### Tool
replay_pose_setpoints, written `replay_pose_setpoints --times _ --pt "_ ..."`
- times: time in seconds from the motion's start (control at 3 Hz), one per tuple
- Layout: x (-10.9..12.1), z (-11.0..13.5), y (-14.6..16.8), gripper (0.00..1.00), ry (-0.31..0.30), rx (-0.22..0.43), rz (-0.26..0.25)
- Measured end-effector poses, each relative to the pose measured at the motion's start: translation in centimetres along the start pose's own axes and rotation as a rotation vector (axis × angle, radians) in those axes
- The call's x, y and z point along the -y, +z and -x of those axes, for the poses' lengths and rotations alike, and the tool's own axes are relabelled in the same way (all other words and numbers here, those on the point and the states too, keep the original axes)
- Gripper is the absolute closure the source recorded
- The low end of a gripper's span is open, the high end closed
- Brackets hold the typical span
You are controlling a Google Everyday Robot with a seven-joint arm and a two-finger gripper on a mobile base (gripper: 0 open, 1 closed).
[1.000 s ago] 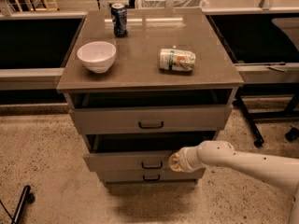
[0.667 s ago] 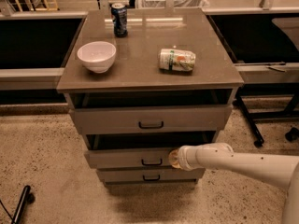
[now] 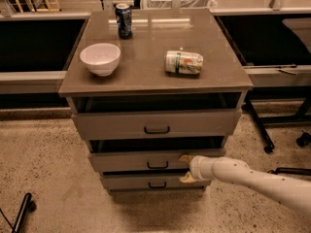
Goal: Close middle drawer
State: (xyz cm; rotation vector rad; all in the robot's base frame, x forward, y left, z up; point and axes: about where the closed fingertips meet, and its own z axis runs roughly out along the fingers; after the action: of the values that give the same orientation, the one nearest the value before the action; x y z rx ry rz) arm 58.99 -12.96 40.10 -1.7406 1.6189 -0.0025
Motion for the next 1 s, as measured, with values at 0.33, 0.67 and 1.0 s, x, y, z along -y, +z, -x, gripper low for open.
replay_pose_setpoints --times 0.33,0.67,1.0 --pt "0.0 -1.1 0.0 0.0 0.088 0.087 -0.031" --pt "-0.8 -1.0 -0.5 0.0 0.088 0.087 -0.031" --pt "-1.3 -1.0 -0.9 0.0 0.088 0.087 -0.031"
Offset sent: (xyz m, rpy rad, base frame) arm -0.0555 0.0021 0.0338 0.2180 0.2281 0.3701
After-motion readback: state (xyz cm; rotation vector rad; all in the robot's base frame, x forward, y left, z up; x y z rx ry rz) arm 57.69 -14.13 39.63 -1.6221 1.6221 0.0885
